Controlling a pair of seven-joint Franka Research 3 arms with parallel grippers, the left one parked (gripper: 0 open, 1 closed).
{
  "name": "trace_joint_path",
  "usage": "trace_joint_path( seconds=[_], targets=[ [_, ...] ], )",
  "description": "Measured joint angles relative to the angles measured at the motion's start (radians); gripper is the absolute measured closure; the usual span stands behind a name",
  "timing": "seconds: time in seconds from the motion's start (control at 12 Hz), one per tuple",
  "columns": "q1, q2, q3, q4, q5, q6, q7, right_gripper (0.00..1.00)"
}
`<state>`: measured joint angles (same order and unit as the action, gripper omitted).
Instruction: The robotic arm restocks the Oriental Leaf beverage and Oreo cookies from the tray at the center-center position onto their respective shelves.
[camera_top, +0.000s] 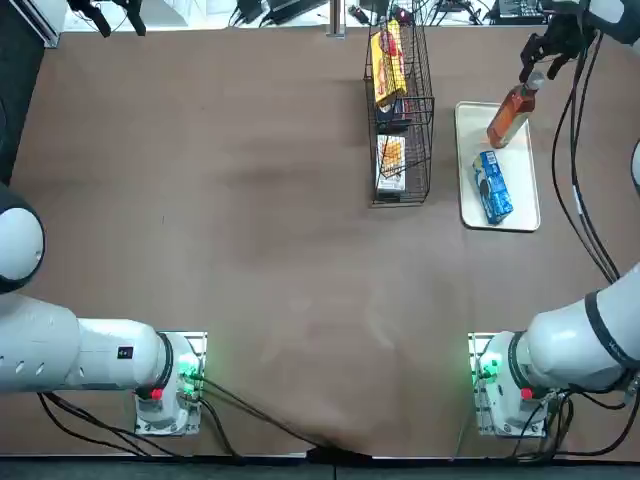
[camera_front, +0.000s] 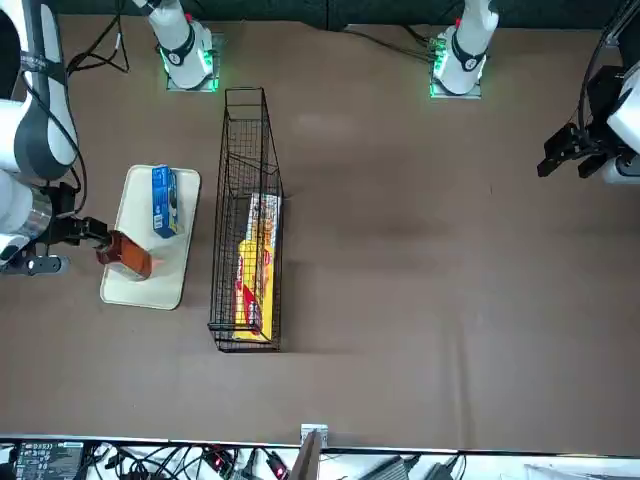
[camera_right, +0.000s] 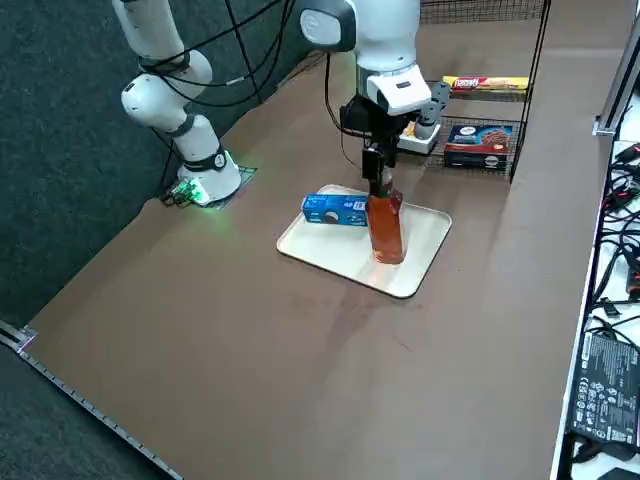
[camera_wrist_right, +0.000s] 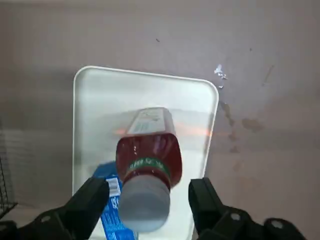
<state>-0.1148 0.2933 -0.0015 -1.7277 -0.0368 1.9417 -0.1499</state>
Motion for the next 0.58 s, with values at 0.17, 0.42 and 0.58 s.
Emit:
trace_joint_path(
  seconds=[0.17,0.42,0.58],
  targets=[
    [0.000,0.000,0.000,-0.021,0.008,0.023,0.002,0.01],
    [-0.002,0.000,0.000,-0.034,0.010,0.030,0.004,0.03],
    [-0.005,-0.002,0.000,-0.044,0.010,0.039,0.004,0.06]
  ],
)
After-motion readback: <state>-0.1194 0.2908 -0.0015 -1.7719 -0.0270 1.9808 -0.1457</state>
